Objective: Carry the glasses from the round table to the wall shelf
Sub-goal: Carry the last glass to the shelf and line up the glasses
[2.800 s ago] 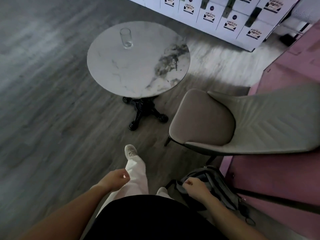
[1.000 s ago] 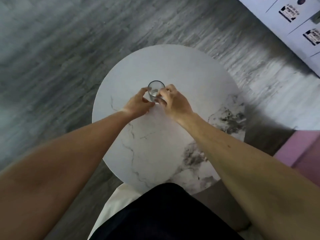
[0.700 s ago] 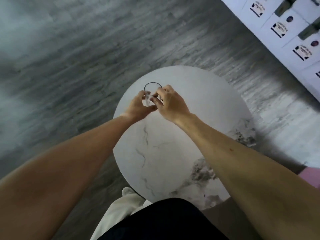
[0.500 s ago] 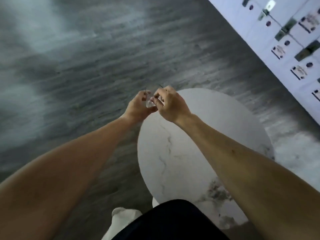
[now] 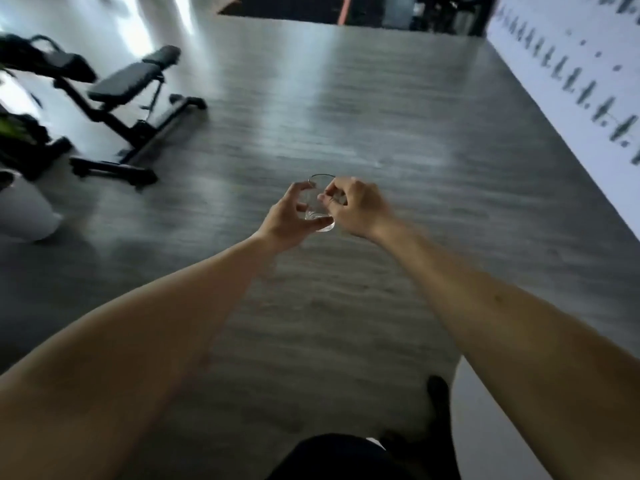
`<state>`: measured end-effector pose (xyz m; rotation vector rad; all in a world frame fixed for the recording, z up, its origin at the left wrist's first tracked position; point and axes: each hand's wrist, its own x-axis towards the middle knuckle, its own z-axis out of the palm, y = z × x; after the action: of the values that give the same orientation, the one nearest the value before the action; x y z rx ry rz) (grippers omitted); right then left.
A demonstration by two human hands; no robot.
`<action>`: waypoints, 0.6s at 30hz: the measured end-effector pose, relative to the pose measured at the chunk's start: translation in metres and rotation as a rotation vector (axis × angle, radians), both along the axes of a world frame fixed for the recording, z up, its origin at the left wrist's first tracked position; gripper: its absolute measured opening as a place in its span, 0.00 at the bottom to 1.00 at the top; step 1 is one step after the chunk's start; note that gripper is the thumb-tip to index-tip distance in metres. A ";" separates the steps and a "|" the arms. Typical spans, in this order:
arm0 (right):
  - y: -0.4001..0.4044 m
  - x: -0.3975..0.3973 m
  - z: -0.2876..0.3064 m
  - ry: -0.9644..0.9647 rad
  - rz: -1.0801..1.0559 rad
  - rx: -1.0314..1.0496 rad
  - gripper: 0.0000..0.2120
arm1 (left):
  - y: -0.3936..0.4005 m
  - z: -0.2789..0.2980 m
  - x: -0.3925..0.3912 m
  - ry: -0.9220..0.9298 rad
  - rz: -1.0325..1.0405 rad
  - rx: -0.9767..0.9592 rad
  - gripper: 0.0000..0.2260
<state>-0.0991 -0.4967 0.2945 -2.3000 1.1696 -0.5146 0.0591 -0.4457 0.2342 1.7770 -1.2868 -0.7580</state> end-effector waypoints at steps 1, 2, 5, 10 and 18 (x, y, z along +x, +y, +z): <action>0.003 0.029 0.008 -0.005 0.046 -0.009 0.11 | 0.009 0.007 0.028 -0.013 0.045 -0.020 0.33; 0.007 0.056 0.015 -0.009 0.093 -0.012 0.11 | 0.018 0.014 0.054 -0.021 0.090 -0.039 0.33; 0.017 0.127 0.033 -0.025 0.211 -0.028 0.11 | 0.041 0.031 0.123 -0.017 0.186 -0.078 0.32; 0.017 0.230 0.051 -0.051 0.389 -0.051 0.11 | 0.064 0.050 0.219 -0.061 0.322 -0.125 0.33; -0.041 0.377 0.066 -0.066 0.578 -0.069 0.11 | 0.033 0.067 0.345 -0.147 0.487 -0.169 0.33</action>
<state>0.2780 -0.5377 0.3610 -2.5053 0.4187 -0.4055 0.4037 -0.4122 0.3016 1.9229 -0.9165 -0.2430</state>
